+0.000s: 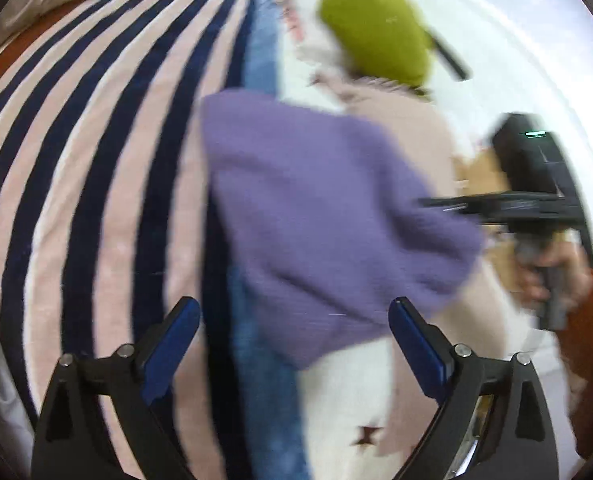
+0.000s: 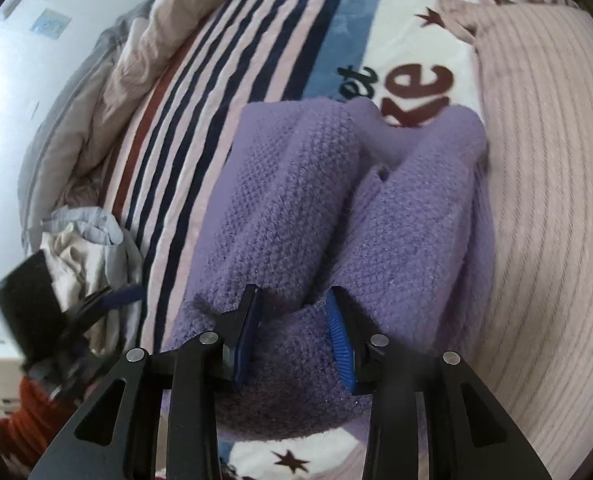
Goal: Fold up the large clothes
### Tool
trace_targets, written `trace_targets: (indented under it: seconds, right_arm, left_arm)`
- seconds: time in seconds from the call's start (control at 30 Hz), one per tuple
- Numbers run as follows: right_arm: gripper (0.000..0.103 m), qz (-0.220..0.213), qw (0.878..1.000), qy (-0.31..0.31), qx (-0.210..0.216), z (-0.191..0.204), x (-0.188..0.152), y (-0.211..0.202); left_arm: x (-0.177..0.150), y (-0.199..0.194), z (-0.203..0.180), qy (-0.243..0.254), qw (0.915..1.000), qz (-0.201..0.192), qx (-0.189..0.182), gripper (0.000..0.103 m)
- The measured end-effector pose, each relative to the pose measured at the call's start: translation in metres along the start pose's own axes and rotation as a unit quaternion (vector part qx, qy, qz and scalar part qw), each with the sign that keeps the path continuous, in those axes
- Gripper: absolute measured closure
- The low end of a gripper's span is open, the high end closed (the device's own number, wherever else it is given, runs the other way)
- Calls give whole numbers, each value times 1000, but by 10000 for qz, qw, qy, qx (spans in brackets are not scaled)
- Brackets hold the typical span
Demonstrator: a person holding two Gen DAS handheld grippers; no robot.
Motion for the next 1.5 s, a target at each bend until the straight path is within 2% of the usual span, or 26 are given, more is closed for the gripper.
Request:
trace_targets:
  seconds: [0.03, 0.1, 0.23, 0.27, 0.33, 0.37, 0.43, 0.47, 0.5, 0.63, 0.7, 0.77, 0.87, 0.97, 1.03, 1.13, 1.2, 1.23, 1.33, 1.37, 1.43, 1.5]
  right_arm:
    - [62, -11, 9999, 100, 97, 1, 1, -2]
    - [36, -31, 9991, 288, 313, 4, 7, -5]
    - [29, -68, 9993, 243, 288, 24, 19, -2]
    - [24, 22, 9998, 132, 139, 29, 20, 3]
    - [23, 230, 9995, -23, -216, 35, 20, 16]
    - [24, 287, 9988, -71, -400, 37, 19, 21]
    - [54, 241, 9957, -265, -850, 41, 18, 26]
    - [75, 136, 9949, -344, -943, 42, 16, 22]
    - [79, 48, 9951, -352, -924, 42, 15, 18]
    - [88, -240, 9936, -397, -1026, 30, -13, -16]
    - [91, -310, 9932, -184, -1108, 10, -35, -28]
    - [93, -311, 9933, 140, -1107, -15, -61, -36]
    - [96, -346, 9913, 454, -1182, -36, -87, -42]
    - [96, -409, 9902, 685, -1150, -51, -105, -38]
    - [93, -451, 9895, 760, -1142, -53, -107, -33]
    - [68, -465, 9861, 525, -1503, -48, -102, -32]
    - [32, -351, 9798, 243, -1955, -47, -101, -29]
    - [29, -317, 9797, 211, -1970, -49, -100, -29]
    - [30, -260, 9848, 391, -1670, -56, -102, -28]
    - [30, -169, 9911, 771, -1070, -68, -105, -25]
    - [30, -3, 9927, 983, -705, -77, -110, -18]
    - [30, 30, 9937, 1019, -471, -82, -111, -13]
  left_arm:
    - [2, 14, 6, -99, 9999, 80, 53, 10]
    - [4, 30, 12, -328, 9993, 165, -15, 10]
    - [4, 49, 5, -404, 9989, 186, -112, 10]
    - [6, 51, 5, -416, 9989, 178, -130, 10]
    - [9, 56, 8, -483, 9985, 191, -165, 10]
    - [9, 57, 8, -518, 9983, 202, -187, 10]
    - [8, 55, 9, -557, 9980, 232, -209, 10]
    - [8, 53, 8, -552, 9979, 246, -243, 10]
    - [7, 49, 9, -522, 9981, 222, -259, 10]
    - [12, 28, 5, -337, 9993, -18, -135, 9]
    - [17, 22, 3, -419, 9986, -80, -315, 9]
    - [23, 18, 0, -606, 9964, -110, -588, 5]
    - [25, 28, -10, -841, 9904, 58, -1092, 1]
    - [20, 55, -22, -945, 9876, 412, -1185, 1]
    - [14, 76, -26, -1035, 9860, 684, -1118, 1]
    - [10, 89, -27, -1243, 9858, 707, -877, 1]
    - [10, 95, -27, -1388, 9839, 729, -858, 1]
    - [10, 97, -27, -1434, 9825, 795, -882, 1]
    - [9, 102, -27, -1434, 9817, 875, -899, 1]
    - [9, 103, -28, -1357, 9829, 893, -866, 1]
    - [5, 106, -32, -1076, 9859, 979, -827, 0]
    - [2, 107, -31, -1156, 9825, 1081, -979, 1]
Point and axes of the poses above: each gripper's, at about its wrist camera, not at the fingertips, and y roughly the way its jaws point, z to its left, x to its top, the point moved 3 cm from there along y, roughly the way its jaws point, and after that the axes turned 1 degree about -x, right-handed, at the moved point
